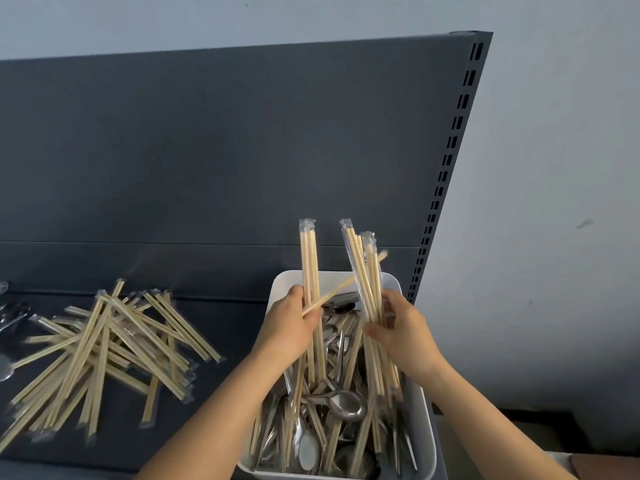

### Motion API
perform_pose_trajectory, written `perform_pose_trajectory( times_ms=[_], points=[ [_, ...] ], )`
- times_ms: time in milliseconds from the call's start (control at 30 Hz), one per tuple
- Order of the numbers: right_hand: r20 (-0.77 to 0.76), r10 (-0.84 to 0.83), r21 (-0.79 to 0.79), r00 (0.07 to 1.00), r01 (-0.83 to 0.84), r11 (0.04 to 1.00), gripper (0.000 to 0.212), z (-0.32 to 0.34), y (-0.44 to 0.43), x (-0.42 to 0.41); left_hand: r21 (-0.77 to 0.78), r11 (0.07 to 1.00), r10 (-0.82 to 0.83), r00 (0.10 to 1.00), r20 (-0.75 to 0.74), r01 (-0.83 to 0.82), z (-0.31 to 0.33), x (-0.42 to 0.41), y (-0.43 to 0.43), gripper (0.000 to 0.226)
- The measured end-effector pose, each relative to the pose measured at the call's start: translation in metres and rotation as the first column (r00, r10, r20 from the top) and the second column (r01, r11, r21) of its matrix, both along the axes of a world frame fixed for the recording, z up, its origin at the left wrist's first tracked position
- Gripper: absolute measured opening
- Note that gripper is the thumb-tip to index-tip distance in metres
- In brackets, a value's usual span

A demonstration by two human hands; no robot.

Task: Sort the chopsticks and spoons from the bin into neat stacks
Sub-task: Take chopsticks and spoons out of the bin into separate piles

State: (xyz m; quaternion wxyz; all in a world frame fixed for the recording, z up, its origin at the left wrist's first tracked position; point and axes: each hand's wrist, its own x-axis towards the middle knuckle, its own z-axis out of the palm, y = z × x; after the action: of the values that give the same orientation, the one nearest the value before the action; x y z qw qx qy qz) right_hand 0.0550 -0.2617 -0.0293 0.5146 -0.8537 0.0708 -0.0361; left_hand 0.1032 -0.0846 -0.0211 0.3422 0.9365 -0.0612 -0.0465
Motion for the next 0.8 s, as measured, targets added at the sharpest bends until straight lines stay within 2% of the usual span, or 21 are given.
perform_pose_trajectory(
  times_ms=[233,500,800],
  points=[
    [0.151,0.029,0.083,0.988,-0.042,0.996,0.034,0.022,0.010,0.003,-0.104,0.992,0.100,0.966,0.238,-0.077,0.037,-0.009,0.018,0.017],
    [0.206,0.067,0.149,0.976,-0.099,0.984,0.033,0.033,0.049,0.008,-0.094,0.992,0.110,0.963,0.247,-0.089,0.042,-0.035,0.059,0.013],
    [0.275,0.148,0.084,0.950,-0.177,0.981,0.035,0.057,0.146,0.013,-0.234,0.951,0.263,0.924,0.276,-0.201,0.045,-0.054,0.169,0.012]
  ],
)
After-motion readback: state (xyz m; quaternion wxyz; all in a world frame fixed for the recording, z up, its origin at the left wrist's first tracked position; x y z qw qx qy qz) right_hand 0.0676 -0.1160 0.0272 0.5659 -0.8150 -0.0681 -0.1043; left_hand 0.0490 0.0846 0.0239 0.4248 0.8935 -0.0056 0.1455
